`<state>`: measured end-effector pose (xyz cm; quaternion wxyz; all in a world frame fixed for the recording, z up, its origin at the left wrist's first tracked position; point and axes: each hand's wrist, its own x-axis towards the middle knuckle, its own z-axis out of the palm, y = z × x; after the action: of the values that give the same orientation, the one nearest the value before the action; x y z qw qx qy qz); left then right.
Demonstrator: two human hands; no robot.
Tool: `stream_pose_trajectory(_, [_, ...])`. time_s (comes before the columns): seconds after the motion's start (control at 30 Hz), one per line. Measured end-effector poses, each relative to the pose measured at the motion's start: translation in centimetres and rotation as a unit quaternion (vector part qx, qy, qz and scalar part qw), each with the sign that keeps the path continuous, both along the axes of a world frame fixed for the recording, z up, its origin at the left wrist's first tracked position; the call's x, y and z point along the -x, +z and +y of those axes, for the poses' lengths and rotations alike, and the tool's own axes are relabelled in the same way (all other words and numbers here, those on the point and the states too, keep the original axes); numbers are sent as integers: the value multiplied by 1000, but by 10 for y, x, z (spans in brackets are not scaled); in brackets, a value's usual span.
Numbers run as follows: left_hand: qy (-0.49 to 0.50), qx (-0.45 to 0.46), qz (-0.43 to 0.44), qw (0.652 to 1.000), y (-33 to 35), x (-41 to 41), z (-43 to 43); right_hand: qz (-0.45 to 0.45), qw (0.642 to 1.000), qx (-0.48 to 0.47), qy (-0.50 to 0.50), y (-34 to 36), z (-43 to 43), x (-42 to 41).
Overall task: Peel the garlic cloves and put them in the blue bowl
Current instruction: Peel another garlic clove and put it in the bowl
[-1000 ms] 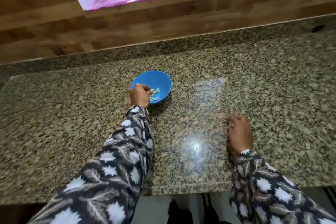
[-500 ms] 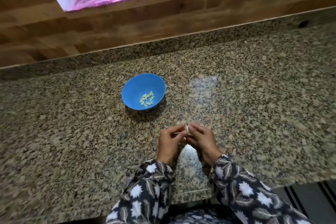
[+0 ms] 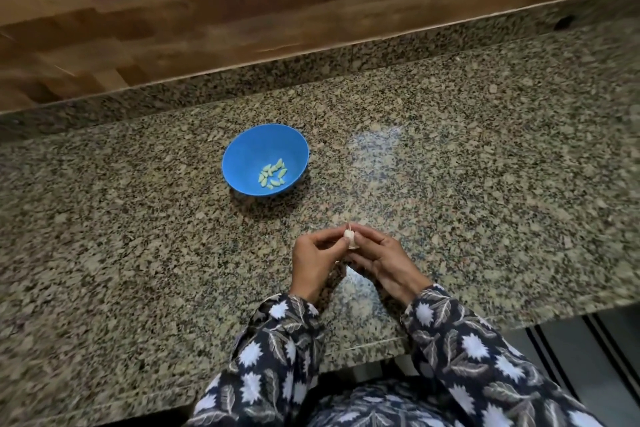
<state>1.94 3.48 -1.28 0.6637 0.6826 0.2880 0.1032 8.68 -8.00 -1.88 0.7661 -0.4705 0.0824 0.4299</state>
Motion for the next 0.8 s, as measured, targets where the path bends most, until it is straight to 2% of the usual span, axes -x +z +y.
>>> stream_pose_trajectory(0.2, [22,123,-13,992,-2,4,2,5,998,-2,56,5,-6,1])
stream_pose_trajectory(0.3, [32,152,-28,987,-3,6,0,2,997,6,77,10,-4,3])
stream_pose_trajectory(0.37, [39,153,-32,987,-3,6,-1,-30,997,30,60,12,-2,5])
stream_pose_trajectory(0.6, [5,60,-25,998,-4,4,0,-132,983,121,-43,11,3,10])
stream_pose_trajectory(0.67, [-1,34,-32,999,-4,5,-1,-143,980,138,-27,13,4,8])
stream_pose_trajectory(0.8, [17,74,-26,997,-1,4,7,-126,985,116,33,18,-1,4])
